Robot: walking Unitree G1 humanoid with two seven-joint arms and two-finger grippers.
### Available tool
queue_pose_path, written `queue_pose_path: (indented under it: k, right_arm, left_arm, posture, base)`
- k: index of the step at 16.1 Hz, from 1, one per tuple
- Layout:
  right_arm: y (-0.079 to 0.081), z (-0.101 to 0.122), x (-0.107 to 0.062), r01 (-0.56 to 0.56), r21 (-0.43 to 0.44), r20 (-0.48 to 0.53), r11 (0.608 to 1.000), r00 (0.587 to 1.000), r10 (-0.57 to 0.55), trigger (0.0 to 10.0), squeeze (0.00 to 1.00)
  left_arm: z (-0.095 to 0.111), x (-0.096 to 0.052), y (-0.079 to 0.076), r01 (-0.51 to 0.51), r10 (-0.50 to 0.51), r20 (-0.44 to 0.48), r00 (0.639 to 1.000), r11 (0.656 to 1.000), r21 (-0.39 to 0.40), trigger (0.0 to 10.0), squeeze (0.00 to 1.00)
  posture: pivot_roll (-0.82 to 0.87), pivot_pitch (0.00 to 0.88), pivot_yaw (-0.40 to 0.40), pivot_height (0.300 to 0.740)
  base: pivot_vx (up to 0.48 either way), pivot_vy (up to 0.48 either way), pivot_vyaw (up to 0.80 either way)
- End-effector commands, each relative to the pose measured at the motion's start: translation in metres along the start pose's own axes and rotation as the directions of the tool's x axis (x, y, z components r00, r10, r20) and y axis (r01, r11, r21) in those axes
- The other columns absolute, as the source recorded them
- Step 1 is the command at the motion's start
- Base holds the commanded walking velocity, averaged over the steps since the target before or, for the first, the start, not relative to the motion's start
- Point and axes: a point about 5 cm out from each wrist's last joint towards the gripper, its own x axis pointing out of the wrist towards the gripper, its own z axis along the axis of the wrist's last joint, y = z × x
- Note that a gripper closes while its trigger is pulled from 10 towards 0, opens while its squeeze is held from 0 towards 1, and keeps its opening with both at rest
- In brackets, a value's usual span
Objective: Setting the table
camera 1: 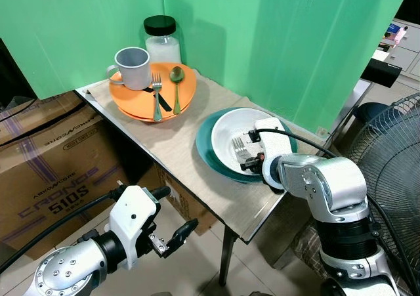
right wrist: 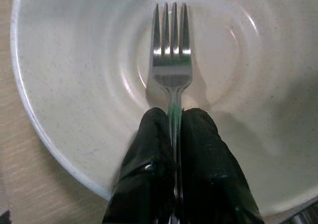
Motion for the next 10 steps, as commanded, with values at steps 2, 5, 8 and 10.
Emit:
queue_pose_path:
  k: [2,5,8,10]
  right_arm:
    - [0.001,0.005,-0.004,-0.005,0.022,0.040,1.000,0.999,0.004,0.0,0.00]
    - [0.002,0.014,-0.009,-0.019,0.033,0.112,0.999,0.994,0.015,0.0,0.00]
    - [-0.003,0.032,-0.024,-0.020,0.042,0.232,0.999,0.973,0.010,0.0,0.00]
    - [-0.009,0.049,-0.040,-0.057,0.039,0.452,0.998,0.892,0.033,0.0,0.00]
  left_arm:
    - [-0.001,-0.003,0.003,-0.018,0.018,-0.008,1.000,1.000,0.019,10.0,0.00]
    - [0.001,0.000,0.007,-0.032,0.032,-0.002,0.999,0.999,0.034,10.0,0.00]
    - [0.002,0.003,0.010,-0.051,0.050,0.010,0.999,0.998,0.047,10.0,0.00]
    - [0.005,0.007,0.012,-0.064,0.062,0.029,0.998,0.996,0.062,10.0,0.00]
  posture:
    - [0.08,0.000,0.012,0.740]
    - [0.09,0.000,0.006,0.740]
    - [0.08,0.000,0.005,0.740]
    - [0.08,0.000,0.005,0.740]
  base:
    - [0.000,0.000,0.00]
    - [0.000,0.000,0.00]
    - [0.000,0.000,0.00]
    - [0.000,0.000,0.00]
